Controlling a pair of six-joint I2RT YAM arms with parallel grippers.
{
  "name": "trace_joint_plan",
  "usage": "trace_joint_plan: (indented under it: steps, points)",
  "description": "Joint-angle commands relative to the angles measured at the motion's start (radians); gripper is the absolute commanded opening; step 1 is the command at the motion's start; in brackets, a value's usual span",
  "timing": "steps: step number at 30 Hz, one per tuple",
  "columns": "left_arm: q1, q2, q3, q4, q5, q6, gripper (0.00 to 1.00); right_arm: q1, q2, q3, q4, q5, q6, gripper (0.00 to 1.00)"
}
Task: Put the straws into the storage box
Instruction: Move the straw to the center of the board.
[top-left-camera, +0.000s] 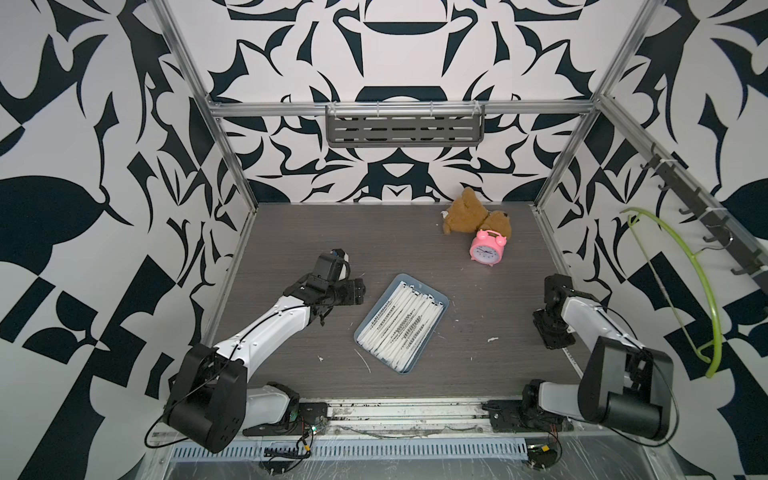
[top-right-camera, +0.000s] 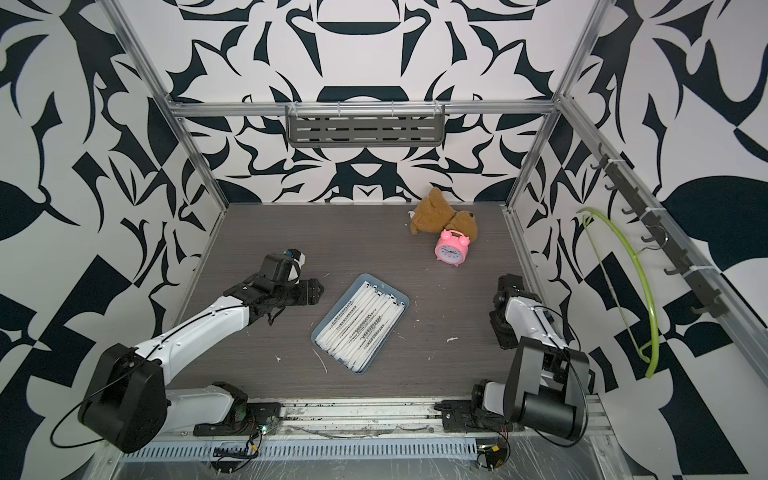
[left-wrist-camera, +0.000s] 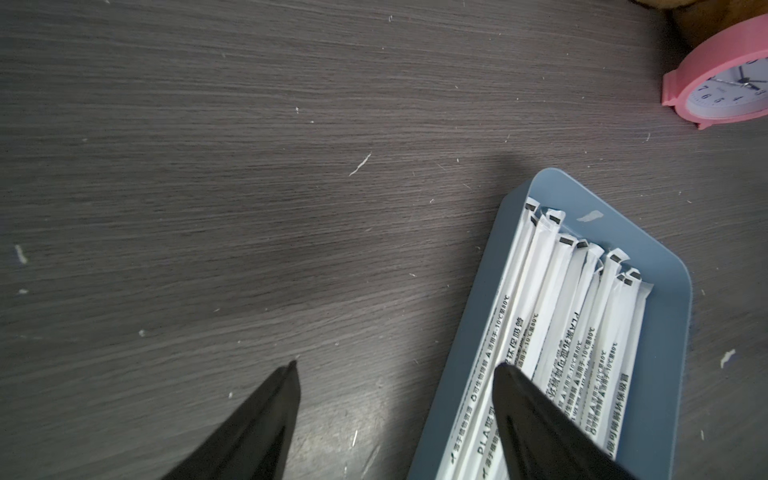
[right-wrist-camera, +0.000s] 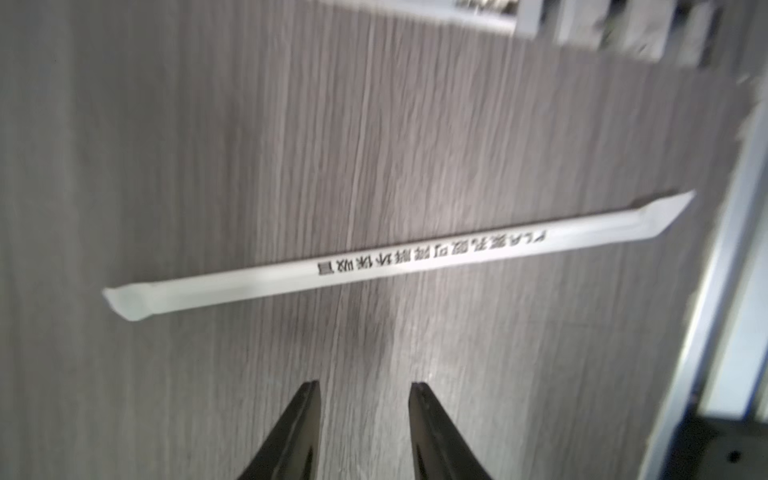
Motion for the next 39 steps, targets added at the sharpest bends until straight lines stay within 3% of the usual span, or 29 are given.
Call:
trace_joint_plan:
  steps: [1, 8, 13, 17, 22, 27, 29, 35, 37, 39]
  points:
    - [0.003, -0.02, -0.021, -0.005, 0.0, 0.008, 0.8, -0.118, -0.063, 0.039, -0.059, 0.051, -0.102, 0.42]
    - [0.004, -0.007, -0.011, 0.005, 0.022, 0.008, 0.8, -0.419, 0.074, 0.014, 0.023, 0.031, -0.201, 0.42]
    - [0.003, -0.01, -0.015, 0.003, 0.017, 0.008, 0.8, -0.433, 0.152, -0.028, 0.07, -0.014, -0.199, 0.39]
    - [0.003, -0.019, -0.025, 0.005, 0.003, 0.008, 0.8, -0.305, 0.1, -0.087, 0.041, -0.037, -0.13, 0.38]
    - [0.003, -0.016, -0.023, 0.006, -0.007, 0.01, 0.8, -0.013, 0.026, -0.087, -0.049, -0.049, 0.065, 0.37]
    - [0.003, -0.016, -0.021, 0.006, -0.018, 0.013, 0.8, 0.301, 0.109, 0.022, -0.083, -0.037, 0.231, 0.37]
    - [0.003, -0.018, -0.018, 0.004, -0.023, 0.017, 0.8, 0.361, 0.178, 0.1, -0.13, -0.01, 0.231, 0.39]
    - [0.003, -0.05, -0.017, -0.012, -0.038, 0.022, 0.8, 0.341, 0.092, 0.111, -0.169, 0.078, 0.053, 0.5]
    - [0.003, -0.059, -0.024, -0.005, -0.034, 0.02, 0.81, 0.288, 0.076, 0.107, -0.131, 0.027, -0.082, 0.55]
    - [0.003, -0.055, -0.027, 0.008, -0.028, 0.022, 0.81, 0.214, 0.114, 0.124, -0.057, -0.101, -0.253, 0.58]
